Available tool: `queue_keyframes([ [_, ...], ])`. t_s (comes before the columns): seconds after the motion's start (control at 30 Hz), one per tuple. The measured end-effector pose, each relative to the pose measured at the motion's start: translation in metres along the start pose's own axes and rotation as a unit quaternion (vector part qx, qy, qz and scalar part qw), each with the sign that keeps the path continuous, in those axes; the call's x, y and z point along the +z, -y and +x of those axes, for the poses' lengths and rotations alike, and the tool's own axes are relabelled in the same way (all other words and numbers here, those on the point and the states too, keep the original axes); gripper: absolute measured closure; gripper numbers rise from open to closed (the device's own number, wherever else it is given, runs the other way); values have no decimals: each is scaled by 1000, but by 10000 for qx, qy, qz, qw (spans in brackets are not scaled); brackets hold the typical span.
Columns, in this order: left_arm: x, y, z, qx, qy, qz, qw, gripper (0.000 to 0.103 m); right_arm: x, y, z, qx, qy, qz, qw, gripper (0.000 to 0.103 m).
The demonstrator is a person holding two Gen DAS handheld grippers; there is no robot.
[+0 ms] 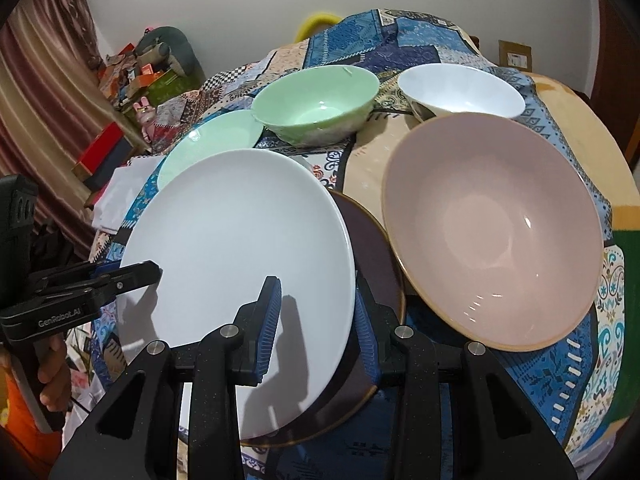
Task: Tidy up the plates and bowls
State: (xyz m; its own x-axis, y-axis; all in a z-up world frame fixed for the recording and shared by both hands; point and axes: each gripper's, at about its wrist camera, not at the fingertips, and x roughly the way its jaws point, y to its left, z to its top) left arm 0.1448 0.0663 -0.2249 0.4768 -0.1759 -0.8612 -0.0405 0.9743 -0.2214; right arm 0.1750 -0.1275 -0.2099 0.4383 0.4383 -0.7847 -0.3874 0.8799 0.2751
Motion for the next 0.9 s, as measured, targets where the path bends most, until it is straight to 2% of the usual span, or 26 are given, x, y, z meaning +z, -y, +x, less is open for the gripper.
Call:
queue_keyframes([
  [0.33, 7, 2, 20, -5, -157, 23, 9999, 67, -4, 6, 7, -94, -107, 124, 9998, 70],
  [0.9, 8, 11, 30, -59, -203, 168, 9996, 65, -7, 11, -4, -234, 28, 187, 9995, 70],
])
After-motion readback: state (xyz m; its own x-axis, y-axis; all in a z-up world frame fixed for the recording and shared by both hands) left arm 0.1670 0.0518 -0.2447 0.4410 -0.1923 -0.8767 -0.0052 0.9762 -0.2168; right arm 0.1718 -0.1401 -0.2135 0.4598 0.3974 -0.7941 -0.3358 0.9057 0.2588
